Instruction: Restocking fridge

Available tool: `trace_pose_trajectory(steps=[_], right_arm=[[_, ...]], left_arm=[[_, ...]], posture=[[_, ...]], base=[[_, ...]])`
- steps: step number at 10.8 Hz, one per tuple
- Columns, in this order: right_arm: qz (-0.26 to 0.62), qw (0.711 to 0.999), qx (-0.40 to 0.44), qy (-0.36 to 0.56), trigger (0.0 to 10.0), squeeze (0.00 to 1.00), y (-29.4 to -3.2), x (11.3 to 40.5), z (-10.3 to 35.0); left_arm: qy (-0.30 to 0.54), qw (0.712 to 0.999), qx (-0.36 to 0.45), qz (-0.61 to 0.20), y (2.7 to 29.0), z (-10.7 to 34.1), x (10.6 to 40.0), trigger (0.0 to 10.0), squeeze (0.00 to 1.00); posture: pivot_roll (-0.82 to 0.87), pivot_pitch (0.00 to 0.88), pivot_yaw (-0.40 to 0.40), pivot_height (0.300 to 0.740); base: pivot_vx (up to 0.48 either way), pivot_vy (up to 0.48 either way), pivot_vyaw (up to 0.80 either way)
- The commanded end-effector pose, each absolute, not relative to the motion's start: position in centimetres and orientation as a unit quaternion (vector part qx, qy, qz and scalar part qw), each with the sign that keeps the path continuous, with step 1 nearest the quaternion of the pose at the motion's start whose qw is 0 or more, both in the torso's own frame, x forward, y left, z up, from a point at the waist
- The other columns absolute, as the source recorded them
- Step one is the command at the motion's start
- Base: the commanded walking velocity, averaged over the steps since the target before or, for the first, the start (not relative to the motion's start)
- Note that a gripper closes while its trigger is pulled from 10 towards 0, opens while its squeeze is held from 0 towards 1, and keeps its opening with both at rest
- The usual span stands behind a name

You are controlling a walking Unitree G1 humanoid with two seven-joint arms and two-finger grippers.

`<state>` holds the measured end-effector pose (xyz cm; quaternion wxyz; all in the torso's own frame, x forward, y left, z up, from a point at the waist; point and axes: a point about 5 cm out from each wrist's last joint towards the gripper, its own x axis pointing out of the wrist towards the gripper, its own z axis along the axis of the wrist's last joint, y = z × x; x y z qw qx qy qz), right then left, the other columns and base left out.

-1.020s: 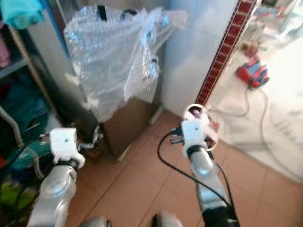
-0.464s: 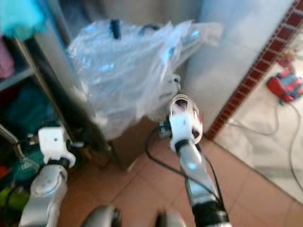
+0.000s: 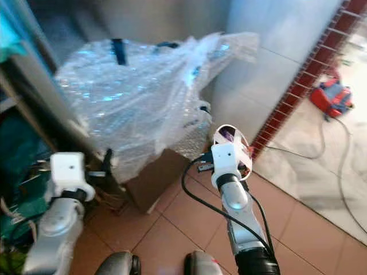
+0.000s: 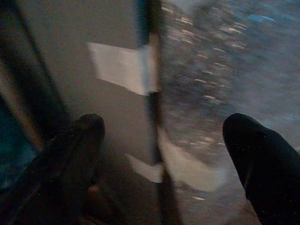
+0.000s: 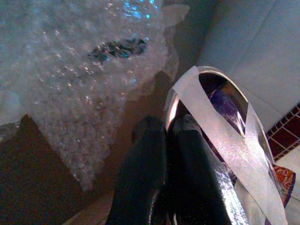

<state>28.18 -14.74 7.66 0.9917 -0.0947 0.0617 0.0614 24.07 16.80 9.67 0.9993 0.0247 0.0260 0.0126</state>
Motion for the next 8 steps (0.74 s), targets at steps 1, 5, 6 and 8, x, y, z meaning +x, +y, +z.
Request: trace_pose_trajectory(steps=[1,5,6,8], right_arm=[[0.048,0.993,-0.096,0.054,10.0,0.0,-15.5,28.0,8.0],[0.043,0.991,-0.109,0.07,10.0,0.0,-17.9,25.5,7.6],[0.034,0.991,-0.111,0.069,10.0,0.0,-18.4,25.5,7.8],[0.038,0.992,-0.106,0.064,10.0,0.0,-18.2,25.8,8.2]], left_arm=[[0.025,0.999,0.028,0.021,17.3,9.9,24.4,10.0,0.0],[0.033,0.999,0.022,0.0,17.8,10.1,26.2,10.0,0.0],[0.05,0.998,0.02,-0.042,16.8,9.4,26.1,10.0,0.0],[0.06,0.996,0.005,-0.062,16.6,9.1,26.7,10.0,0.0]], posture=[[0.05,0.125,-0.001,0.74],[0.01,0.138,-0.005,0.74],[0.01,0.137,-0.003,0.74],[0.01,0.134,-0.004,0.74]], base=[[0.0,0.0,0.0],[0.0,0.0,0.0],[0.0,0.0,0.0],[0.0,0.0,0.0]])
